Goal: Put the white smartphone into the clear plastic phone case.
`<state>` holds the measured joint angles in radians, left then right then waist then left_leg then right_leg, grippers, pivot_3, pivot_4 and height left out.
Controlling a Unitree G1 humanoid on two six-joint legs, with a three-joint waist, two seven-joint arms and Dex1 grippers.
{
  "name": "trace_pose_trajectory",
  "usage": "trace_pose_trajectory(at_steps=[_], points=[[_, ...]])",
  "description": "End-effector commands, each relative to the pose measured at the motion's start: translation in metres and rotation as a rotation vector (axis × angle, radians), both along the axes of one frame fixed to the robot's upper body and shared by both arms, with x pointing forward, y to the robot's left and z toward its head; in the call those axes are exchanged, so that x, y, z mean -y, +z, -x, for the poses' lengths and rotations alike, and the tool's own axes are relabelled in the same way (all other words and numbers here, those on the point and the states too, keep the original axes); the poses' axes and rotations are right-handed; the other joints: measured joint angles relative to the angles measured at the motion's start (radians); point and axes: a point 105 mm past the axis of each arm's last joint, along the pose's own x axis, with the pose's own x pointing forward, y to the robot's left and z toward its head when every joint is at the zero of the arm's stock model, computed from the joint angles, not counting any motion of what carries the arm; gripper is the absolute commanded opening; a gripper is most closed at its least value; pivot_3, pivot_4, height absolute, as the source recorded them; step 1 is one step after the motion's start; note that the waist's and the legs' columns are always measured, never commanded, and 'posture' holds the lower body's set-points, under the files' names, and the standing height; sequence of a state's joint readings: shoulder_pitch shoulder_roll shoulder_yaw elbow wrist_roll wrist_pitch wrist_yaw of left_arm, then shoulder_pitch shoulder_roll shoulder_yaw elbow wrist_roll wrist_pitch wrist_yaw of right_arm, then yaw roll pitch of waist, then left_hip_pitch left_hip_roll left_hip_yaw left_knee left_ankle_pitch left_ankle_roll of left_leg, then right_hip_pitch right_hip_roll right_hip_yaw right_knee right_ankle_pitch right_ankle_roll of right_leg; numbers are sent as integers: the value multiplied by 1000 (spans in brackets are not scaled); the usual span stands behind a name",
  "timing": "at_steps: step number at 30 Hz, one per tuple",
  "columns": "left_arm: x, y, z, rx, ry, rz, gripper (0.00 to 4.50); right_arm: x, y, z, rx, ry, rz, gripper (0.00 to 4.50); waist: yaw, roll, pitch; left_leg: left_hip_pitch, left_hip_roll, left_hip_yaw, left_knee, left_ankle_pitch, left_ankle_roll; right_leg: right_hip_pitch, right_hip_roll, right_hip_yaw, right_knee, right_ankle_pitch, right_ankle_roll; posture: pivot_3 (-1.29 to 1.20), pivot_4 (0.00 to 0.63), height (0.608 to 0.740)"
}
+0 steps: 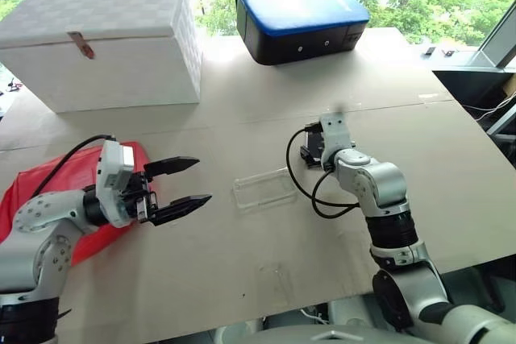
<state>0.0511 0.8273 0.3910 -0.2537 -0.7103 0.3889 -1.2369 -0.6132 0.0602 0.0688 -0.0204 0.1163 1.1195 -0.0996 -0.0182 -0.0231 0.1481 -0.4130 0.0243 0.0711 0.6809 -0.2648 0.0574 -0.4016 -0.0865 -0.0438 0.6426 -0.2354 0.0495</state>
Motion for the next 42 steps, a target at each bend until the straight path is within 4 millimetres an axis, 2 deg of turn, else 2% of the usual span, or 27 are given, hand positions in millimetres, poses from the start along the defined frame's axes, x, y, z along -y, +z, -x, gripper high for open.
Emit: trace_pose_trajectory(at_steps=[1, 9, 10, 13, 18, 22, 24, 27, 31, 36, 42], points=[[12, 13, 1, 41, -33, -12, 4402, 23, -15, -2, -76, -119, 69, 4500, 2, 0, 0, 0, 0, 0, 0, 0, 0, 0, 0, 0, 0, 0, 0, 0, 150, 734], [24, 25, -5, 38, -36, -3, 4402, 9, -21, -6, -212, -148, 42, 4500, 1, 0, -1, 1, 0, -1, -1, 1, -2, 1, 0, 0, 0, 0, 0, 0, 150, 734], [26, 27, -7, 39, -31, 11, 4494, 6, -22, -6, -234, -140, 34, 3984, 1, 0, -1, 1, 0, -1, -1, 1, -2, 1, 0, 0, 0, 0, 0, 0, 150, 734], [28, 30, -9, 41, -26, 21, 4494, -4, -26, -8, -257, -77, 25, 2886, -2, 0, -1, 2, 0, -1, -1, 1, -3, 2, -1, 0, 0, 0, -1, 0, 150, 734], [28, 30, -8, 44, -15, 21, 4494, 2, -30, -9, -240, -57, 72, 2849, -19, -2, -2, 14, -1, 2, -9, 0, -6, 10, -1, 3, -1, -2, -3, 0, 150, 734], [26, 27, -7, 45, 6, 35, 4494, 13, -9, -17, -83, 14, 60, 2849, -20, -2, -2, 15, 0, 2, -12, 2, -6, 9, -1, 3, -1, -1, -3, 0, 150, 734], [25, 24, -6, 41, 13, 36, 4494, 16, 5, -19, 9, 87, 27, 2847, -18, -1, -2, 14, -1, 1, -12, 2, -5, 9, -2, 3, -2, -2, -3, 0, 150, 734], [22, 19, -5, 29, 32, 46, 4494, 9, 39, -11, 151, 306, -43, 2800, -13, 2, 2, 12, -1, 1, -12, 2, -5, 8, -3, 3, -4, -2, -3, 0, 150, 734], [21, 13, -5, 20, 34, 53, 4494, -17, 71, 12, 306, 650, 14, 2800, -20, 1, 2, -1, -2, 1, -12, 3, -4, -4, -3, 3, -6, 0, 0, 0, 150, 734], [10, 4, -4, -1, 56, 39, 4494, -41, 69, 30, 352, 939, 168, 2800, -27, 1, 2, -3, 0, 1, -18, 3, -4, -10, 4, 7, -6, 0, -1, 0, 150, 734], [-5, -12, 9, -43, 67, -4, 4494, -58, 49, 49, 393, 1291, 391, 2800, -18, -1, 3, -4, -2, 3, -21, 3, -3, -10, 0, 6, -13, 0, -1, 0, 150, 734]])
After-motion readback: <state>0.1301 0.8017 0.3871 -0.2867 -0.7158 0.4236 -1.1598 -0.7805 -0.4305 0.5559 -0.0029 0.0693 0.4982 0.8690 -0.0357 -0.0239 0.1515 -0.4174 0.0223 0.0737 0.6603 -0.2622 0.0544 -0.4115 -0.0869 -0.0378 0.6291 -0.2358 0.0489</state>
